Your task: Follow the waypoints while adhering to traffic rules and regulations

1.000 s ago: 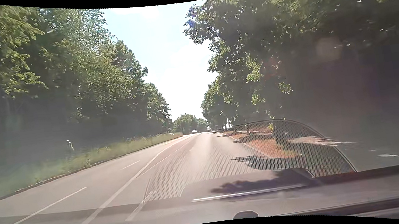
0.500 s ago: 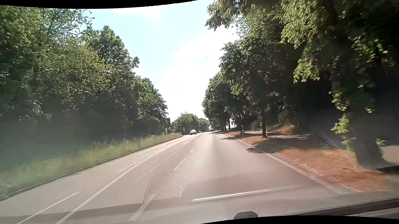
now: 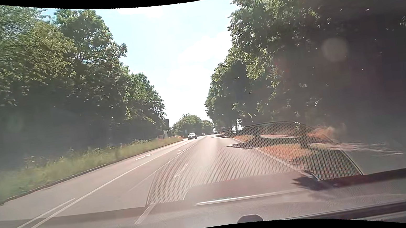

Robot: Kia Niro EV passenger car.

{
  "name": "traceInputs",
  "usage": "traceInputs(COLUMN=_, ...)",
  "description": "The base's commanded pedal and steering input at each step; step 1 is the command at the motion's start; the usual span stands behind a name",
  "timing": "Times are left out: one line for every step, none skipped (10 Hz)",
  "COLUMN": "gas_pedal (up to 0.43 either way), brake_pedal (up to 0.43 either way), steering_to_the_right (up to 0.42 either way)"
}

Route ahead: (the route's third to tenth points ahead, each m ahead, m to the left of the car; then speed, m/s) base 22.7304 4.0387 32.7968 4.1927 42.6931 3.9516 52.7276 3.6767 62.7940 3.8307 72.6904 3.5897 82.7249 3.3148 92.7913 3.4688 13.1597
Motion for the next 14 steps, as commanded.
traceInputs(gas_pedal=0.268, brake_pedal=0.000, steering_to_the_right=0.000)
traceInputs(gas_pedal=0.268, brake_pedal=0.000, steering_to_the_right=0.000)
traceInputs(gas_pedal=0.268, brake_pedal=0.000, steering_to_the_right=0.000)
traceInputs(gas_pedal=0.268, brake_pedal=0.000, steering_to_the_right=0.000)
traceInputs(gas_pedal=0.268, brake_pedal=0.000, steering_to_the_right=0.000)
traceInputs(gas_pedal=0.268, brake_pedal=0.000, steering_to_the_right=0.000)
traceInputs(gas_pedal=0.268, brake_pedal=0.000, steering_to_the_right=0.000)
traceInputs(gas_pedal=0.268, brake_pedal=0.000, steering_to_the_right=0.000)
traceInputs(gas_pedal=0.268, brake_pedal=0.000, steering_to_the_right=0.000)
traceInputs(gas_pedal=0.268, brake_pedal=0.000, steering_to_the_right=0.000)
traceInputs(gas_pedal=0.268, brake_pedal=0.000, steering_to_the_right=0.000)
traceInputs(gas_pedal=0.268, brake_pedal=0.000, steering_to_the_right=-0.001)
traceInputs(gas_pedal=0.268, brake_pedal=0.000, steering_to_the_right=-0.003)
traceInputs(gas_pedal=0.268, brake_pedal=0.000, steering_to_the_right=-0.004)
